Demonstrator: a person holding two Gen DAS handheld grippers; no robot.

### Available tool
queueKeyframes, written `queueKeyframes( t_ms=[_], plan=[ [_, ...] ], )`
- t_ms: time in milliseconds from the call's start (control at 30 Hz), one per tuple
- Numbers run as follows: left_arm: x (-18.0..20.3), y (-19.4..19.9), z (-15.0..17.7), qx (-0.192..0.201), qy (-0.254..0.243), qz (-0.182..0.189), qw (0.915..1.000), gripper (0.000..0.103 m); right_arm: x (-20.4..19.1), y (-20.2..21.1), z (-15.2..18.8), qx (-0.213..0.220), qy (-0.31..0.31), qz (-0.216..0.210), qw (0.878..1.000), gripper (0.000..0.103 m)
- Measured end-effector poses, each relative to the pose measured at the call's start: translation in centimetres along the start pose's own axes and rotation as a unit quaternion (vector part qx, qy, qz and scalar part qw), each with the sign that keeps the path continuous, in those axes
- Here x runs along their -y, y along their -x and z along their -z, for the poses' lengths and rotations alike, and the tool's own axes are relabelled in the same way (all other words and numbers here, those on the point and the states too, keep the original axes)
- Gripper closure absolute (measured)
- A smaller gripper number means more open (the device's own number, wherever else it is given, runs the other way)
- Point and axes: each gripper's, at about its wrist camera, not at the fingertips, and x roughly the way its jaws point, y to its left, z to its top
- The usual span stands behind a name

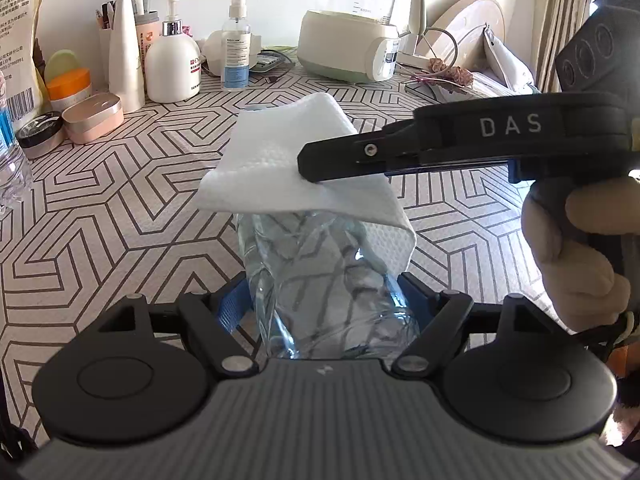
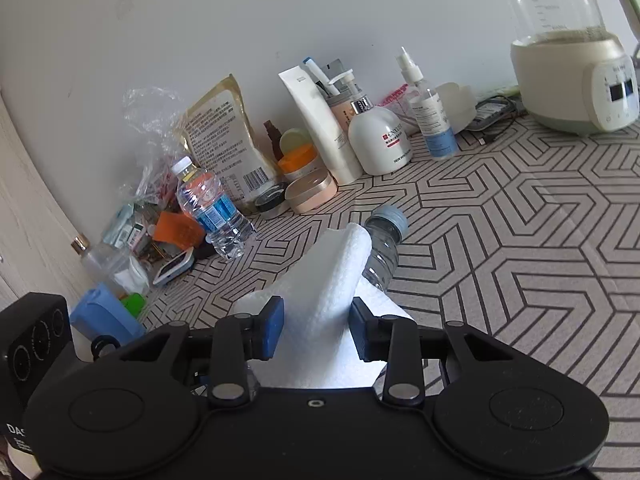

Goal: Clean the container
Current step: 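Slide the towel along the bottle toward its cap with the right tool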

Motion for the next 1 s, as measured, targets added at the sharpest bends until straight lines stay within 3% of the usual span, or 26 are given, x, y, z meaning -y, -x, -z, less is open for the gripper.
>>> queueKeyframes(
  t_ms=[233, 533, 700, 800, 833, 1000],
  plan=[
    [0.1, 0.0, 0.0, 0.0, 0.0, -0.002, 1.0, 0.026, 0.3, 0.7, 0.6, 0.005, -0.005, 0.013, 1.0, 0.062],
    [0.2, 0.0, 0.2, 0.005, 0.004, -0.004, 1.0, 0.026, 0.6, 0.9, 1.7, -0.009, 0.006, 0.067, 0.998, 0.063],
    [0.3, 0.0, 0.2, 0.004, 0.001, -0.006, 1.0, 0.026, -0.2, 1.3, 1.4, 0.007, 0.006, 0.051, 0.999, 0.071],
    [0.3, 0.1, 0.2, 0.004, 0.001, -0.006, 1.0, 0.026, -0.9, 1.1, 0.8, 0.0, -0.001, -0.001, 1.0, 0.07],
    [0.3, 0.1, 0.2, 0.004, 0.001, -0.006, 1.0, 0.026, -1.3, 0.9, 0.7, -0.001, 0.004, -0.003, 1.0, 0.066],
    [0.2, 0.1, 0.2, 0.003, 0.002, -0.003, 1.0, 0.025, -2.5, 0.4, 0.8, 0.007, 0.04, 0.024, 0.999, 0.066]
  ],
)
